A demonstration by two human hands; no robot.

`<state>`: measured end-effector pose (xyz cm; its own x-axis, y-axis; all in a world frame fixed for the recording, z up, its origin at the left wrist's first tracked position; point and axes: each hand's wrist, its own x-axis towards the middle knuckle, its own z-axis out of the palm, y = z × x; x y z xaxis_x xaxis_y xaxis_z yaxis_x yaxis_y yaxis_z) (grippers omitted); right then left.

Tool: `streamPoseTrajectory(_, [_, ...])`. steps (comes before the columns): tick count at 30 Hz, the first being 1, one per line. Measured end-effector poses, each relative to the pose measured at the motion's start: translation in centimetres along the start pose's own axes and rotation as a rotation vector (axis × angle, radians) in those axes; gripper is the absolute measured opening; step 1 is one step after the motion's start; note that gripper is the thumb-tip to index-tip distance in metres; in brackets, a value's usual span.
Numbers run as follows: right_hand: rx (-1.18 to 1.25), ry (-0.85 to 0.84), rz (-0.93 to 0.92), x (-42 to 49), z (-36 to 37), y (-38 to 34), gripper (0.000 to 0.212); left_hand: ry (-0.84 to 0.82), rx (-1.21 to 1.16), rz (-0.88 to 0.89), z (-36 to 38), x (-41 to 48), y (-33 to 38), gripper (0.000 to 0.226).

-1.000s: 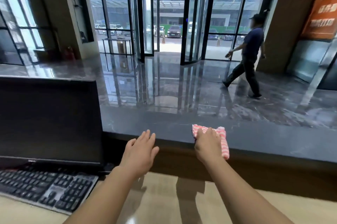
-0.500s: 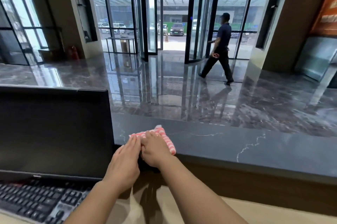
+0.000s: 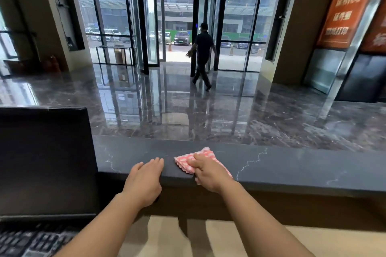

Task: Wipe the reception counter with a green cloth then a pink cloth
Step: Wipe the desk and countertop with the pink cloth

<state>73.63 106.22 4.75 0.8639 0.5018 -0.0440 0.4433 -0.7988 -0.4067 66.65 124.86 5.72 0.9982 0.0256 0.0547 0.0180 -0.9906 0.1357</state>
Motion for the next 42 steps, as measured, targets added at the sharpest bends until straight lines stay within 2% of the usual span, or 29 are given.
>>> streamPoseTrajectory(6, [0.047, 0.064, 0.215, -4.6, -3.7, 7.6, 0.048, -0.043, 0.091, -0.024, 0.3, -0.1, 1.8, 0.047])
streamPoseTrajectory(10, [0.036, 0.11, 0.279, -5.6, -4.3, 9.6, 0.046, -0.055, 0.078, -0.021, 0.4, -0.2, 1.9, 0.051])
streamPoseTrajectory(15, [-0.111, 0.208, 0.341, -3.8, -2.1, 8.0, 0.041, -0.031, 0.049, -0.031, 0.3, -1.1, 0.6, 0.06])
streamPoseTrajectory(19, [-0.105, 0.242, 0.251, -1.1, 0.4, 3.5, 0.039, 0.009, 0.038, -0.07, 0.3, -2.5, -1.4, 0.062])
streamPoseTrajectory(23, [-0.153, 0.196, 0.056, 2.4, 3.3, -3.0, 0.038, 0.03, 0.021, -0.092, -0.1, -3.7, -3.4, 0.063])
streamPoseTrajectory(29, [-0.266, -0.03, -0.167, 7.9, 5.4, -10.3, 0.048, 0.076, -0.023, -0.076, -0.6, -3.8, -5.4, 0.07])
streamPoseTrajectory(33, [-0.249, -0.076, -0.243, 10.9, 5.7, -11.6, 0.051, 0.096, -0.042, -0.072, -0.7, -3.3, -6.6, 0.072])
streamPoseTrajectory(37, [-0.263, -0.073, -0.238, 13.0, 5.7, -11.0, 0.051, 0.071, -0.009, -0.056, -0.2, -2.7, -7.0, 0.071])
streamPoseTrajectory(42, [-0.243, -0.055, -0.068, 13.9, 4.4, -7.8, 0.06, 0.041, -0.001, -0.047, 0.4, -2.1, -6.1, 0.068])
